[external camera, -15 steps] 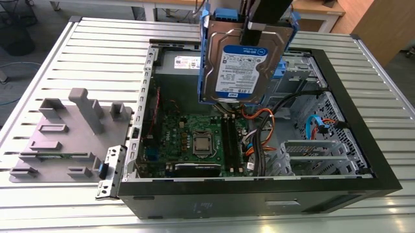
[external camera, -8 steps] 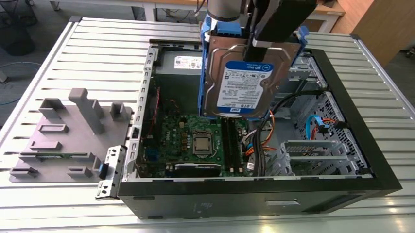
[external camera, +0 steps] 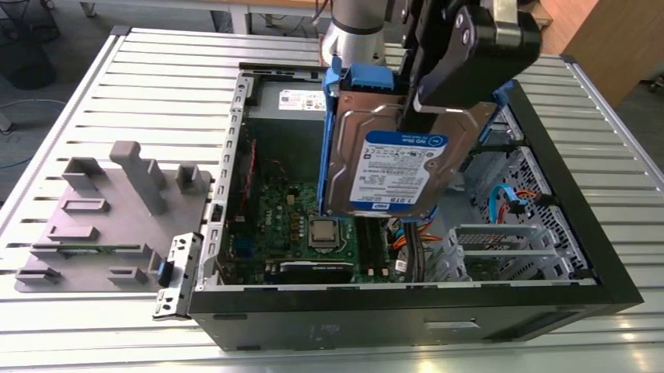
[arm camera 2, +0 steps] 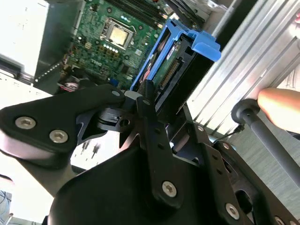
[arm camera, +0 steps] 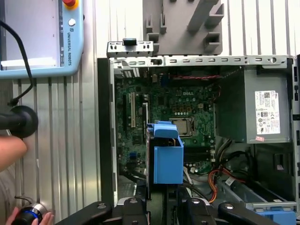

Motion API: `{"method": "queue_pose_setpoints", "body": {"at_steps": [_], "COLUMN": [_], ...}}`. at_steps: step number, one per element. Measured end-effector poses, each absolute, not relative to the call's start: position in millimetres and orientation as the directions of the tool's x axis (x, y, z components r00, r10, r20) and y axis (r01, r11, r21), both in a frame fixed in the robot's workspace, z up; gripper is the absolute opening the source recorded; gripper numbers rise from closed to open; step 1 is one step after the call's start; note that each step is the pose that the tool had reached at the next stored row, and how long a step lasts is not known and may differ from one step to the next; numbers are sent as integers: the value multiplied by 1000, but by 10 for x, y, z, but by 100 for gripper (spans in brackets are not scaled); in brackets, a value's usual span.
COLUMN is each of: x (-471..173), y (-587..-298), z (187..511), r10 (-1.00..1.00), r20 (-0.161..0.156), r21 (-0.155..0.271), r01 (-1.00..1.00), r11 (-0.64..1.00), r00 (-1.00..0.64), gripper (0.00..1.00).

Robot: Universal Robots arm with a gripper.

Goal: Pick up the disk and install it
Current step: 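Insert the disk into the insertion slot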

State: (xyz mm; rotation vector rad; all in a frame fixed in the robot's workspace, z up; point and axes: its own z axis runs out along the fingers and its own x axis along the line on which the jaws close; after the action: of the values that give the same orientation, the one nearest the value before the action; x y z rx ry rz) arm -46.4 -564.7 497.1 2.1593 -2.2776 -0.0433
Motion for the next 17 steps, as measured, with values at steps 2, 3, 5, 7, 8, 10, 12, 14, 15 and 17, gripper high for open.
{"method": "queue_pose_setpoints", "body": {"at_steps": [2,3,5,7,8,10,12,14,15,17], "x": [-464,-465,-465,-464,-464,-462,-446,-416,-398,-357], "y": [-5692,-5697,-5697,-5698,-5698,-5698,-5699,-5699,-5699,-5699], "z": [4971,4971,4971,4971,4972,4971,4970,4970,4970,4969], "r10": [-998,-998,-998,-998,-998,-998,-998,-998,-998,-998], "r20": [-17,-17,-17,-17,-17,-17,-17,-17,-17,-17], "r21": [22,22,22,22,22,22,22,22,22,22], "r01": [-998,-998,-998,-998,-998,-998,-998,-998,-998,-998], "r11": [53,53,53,53,53,53,53,53,53,53], "r00": [-53,-54,-54,-54,-54,-54,-53,-53,-54,-54], "gripper": [35,35,35,35,35,35,35,35,35,35]}}
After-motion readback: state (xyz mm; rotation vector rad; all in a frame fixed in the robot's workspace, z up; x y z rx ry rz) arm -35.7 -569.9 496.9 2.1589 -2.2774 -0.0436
